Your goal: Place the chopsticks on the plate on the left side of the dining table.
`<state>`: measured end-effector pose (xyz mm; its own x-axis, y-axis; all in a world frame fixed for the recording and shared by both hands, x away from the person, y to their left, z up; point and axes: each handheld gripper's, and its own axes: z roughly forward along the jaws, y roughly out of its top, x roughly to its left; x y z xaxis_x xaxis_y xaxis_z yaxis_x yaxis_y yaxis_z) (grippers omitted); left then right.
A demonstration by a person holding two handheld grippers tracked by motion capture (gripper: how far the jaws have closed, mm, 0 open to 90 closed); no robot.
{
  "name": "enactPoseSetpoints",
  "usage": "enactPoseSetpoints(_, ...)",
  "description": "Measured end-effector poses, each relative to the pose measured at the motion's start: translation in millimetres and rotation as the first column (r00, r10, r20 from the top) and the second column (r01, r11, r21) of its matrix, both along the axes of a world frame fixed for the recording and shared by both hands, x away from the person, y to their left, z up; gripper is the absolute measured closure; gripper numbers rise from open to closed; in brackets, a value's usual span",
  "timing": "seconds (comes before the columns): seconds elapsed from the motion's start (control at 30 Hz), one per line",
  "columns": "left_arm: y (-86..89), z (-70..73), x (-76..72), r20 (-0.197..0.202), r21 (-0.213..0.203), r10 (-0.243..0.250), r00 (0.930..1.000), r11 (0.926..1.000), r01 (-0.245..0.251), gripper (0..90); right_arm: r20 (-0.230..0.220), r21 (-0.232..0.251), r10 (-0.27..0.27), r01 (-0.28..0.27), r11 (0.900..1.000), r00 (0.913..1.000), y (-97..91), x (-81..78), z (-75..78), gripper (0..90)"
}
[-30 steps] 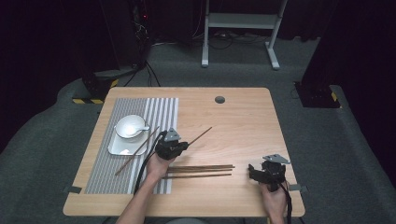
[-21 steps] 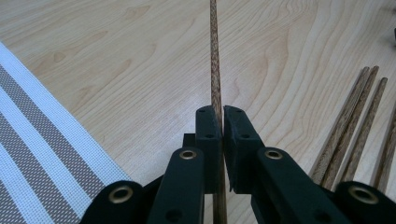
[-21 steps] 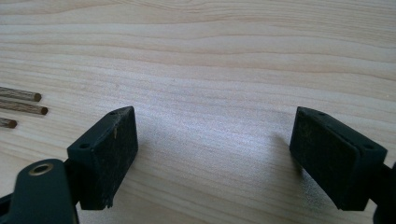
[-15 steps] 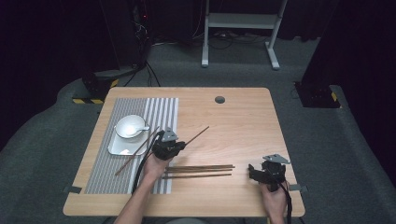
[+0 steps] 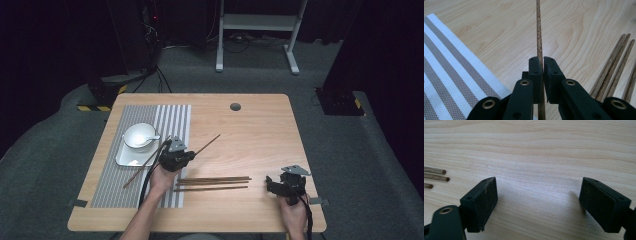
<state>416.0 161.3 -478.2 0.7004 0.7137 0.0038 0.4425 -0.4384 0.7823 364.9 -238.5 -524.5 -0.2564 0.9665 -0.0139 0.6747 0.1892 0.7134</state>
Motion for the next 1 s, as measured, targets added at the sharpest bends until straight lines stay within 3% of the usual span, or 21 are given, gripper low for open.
enactPoseSetpoints(1.0,24.1,7.8,-16.8,0.038,0.026,0.055,0.9978,0.9981,-0.056,84.6,0.000,0.000,0.000,0.000,1.0000,1.0000,0.0,0.0,0.0,15.1)
